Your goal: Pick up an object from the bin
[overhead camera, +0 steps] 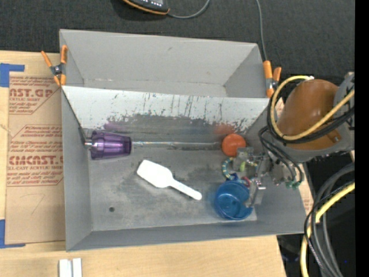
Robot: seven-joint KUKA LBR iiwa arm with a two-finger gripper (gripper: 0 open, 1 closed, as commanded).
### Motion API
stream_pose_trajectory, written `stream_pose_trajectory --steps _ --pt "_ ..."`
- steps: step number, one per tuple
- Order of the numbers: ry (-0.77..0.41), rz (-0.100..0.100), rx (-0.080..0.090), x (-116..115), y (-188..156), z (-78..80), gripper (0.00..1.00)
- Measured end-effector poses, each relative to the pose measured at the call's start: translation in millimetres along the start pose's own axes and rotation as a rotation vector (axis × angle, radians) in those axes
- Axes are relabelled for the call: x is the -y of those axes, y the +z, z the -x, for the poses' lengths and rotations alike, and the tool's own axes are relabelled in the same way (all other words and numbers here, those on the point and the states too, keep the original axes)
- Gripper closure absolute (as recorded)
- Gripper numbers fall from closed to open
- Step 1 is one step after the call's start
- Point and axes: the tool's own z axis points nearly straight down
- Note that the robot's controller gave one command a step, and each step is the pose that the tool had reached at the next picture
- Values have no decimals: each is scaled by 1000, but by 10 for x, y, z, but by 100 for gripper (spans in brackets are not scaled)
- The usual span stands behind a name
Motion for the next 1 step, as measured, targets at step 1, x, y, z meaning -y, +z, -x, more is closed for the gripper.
stream_pose_trajectory --steps 1 --pt "-197 0 2 154 525 -30 0"
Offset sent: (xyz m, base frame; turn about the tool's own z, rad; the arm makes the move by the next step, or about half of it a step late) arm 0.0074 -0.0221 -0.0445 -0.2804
